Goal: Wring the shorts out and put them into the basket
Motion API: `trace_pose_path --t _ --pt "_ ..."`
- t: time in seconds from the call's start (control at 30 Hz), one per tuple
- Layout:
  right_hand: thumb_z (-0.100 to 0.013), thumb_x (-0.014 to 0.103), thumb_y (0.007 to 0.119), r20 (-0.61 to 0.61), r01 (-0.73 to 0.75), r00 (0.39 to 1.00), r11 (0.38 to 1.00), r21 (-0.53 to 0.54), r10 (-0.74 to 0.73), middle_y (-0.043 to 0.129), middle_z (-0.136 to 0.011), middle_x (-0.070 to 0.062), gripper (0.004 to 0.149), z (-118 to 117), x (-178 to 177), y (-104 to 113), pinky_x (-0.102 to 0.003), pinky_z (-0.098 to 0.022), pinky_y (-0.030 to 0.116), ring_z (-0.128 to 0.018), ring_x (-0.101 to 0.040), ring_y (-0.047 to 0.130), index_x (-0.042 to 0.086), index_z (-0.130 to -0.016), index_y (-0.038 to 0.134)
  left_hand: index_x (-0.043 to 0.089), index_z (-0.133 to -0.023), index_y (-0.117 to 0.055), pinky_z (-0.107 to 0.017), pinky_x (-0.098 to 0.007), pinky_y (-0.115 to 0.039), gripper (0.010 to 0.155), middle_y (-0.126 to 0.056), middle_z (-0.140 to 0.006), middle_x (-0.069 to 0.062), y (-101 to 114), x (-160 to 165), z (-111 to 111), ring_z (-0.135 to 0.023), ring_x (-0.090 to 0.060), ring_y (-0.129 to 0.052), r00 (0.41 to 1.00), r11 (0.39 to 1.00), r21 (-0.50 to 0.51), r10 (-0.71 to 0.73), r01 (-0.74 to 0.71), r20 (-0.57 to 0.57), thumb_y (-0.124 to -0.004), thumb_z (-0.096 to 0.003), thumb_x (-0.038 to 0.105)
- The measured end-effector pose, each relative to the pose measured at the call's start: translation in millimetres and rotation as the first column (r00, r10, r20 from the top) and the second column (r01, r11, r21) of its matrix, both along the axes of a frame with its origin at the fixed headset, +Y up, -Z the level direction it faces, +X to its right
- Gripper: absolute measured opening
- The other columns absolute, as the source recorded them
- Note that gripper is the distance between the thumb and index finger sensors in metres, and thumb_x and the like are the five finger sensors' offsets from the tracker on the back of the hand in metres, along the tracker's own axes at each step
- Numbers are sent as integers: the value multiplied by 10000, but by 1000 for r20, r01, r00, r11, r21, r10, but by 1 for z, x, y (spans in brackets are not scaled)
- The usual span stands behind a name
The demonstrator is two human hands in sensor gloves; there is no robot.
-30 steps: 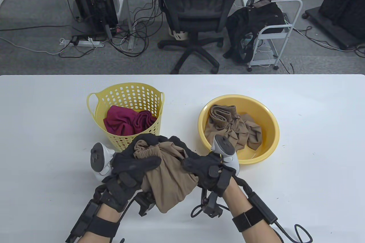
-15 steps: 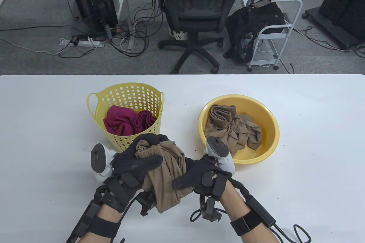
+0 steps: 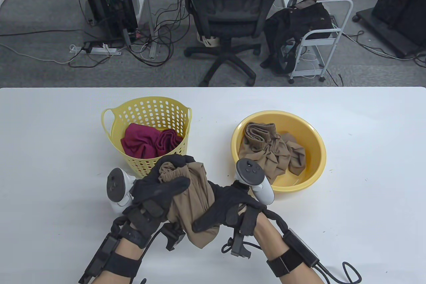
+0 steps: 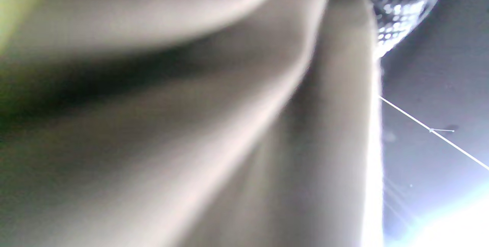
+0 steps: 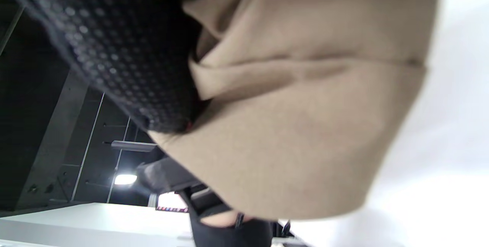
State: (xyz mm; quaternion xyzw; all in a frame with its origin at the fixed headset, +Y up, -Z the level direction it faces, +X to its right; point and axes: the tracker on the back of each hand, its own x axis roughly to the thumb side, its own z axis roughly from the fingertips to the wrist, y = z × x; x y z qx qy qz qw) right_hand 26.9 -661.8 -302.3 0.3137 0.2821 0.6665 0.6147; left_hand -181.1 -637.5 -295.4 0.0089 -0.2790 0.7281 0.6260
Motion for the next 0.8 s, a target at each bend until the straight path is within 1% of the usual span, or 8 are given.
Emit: trace_pose_path --t 0.13,0.23,0.37,0.47,0.63,0.8 --pt "-336 359 1071 90 -48 995 997 64 42 736 -856 -153 934 0 1 4 -246 -325 834 -517 -222 933 -6 -981 503 303 -944 -654 -655 -676 -661 563 -777 -1024 -110 0 -1 1 -928 -420 -857 999 999 -10 -35 35 -36 -967 -510 477" --pt "-326 366 1076 167 -117 981 984 136 94 783 -805 -126 891 0 2 8 -227 -283 839 -465 -189 949 6 -953 555 300 -952 -640 -650 -686 -647 571 -768 -1029 -106 -2 -2 1 -933 -423 -840 995 997 -15 -71 70 -65 -957 -516 489" --pt "-315 373 1083 257 -242 949 945 219 183 822 -754 -101 851 2 5 14 -213 -245 841 -416 -162 960 18 -923 604 288 -960 -620 -644 -692 -629 579 -762 -1028 -110 -2 -2 2 -921 -423 -832 980 986 -13 -164 164 -112 -936 -525 504" --pt "-315 382 1083 298 -304 928 916 261 224 841 -726 -89 827 3 6 18 -208 -225 842 -390 -149 966 24 -906 629 273 -966 -605 -646 -679 -632 584 -760 -1023 -115 -3 -2 3 -901 -416 -839 970 979 -15 -202 202 -134 -917 -536 516" --pt "-303 384 1089 382 -427 876 843 326 296 867 -683 -74 795 6 7 26 -210 -198 840 -353 -137 969 32 -877 666 243 -981 -565 -635 -667 -647 603 -759 -1001 -142 -3 0 5 -839 -400 -857 944 958 -24 -286 286 -167 -879 -556 533" --pt "-299 392 1089 465 -553 810 731 400 358 885 -651 -59 762 9 7 32 -214 -183 841 -329 -125 970 45 -853 695 207 -984 -536 -600 -639 -691 620 -770 -968 -161 -3 3 7 -783 -384 -896 899 922 -32 -383 385 -210 -840 -570 555"
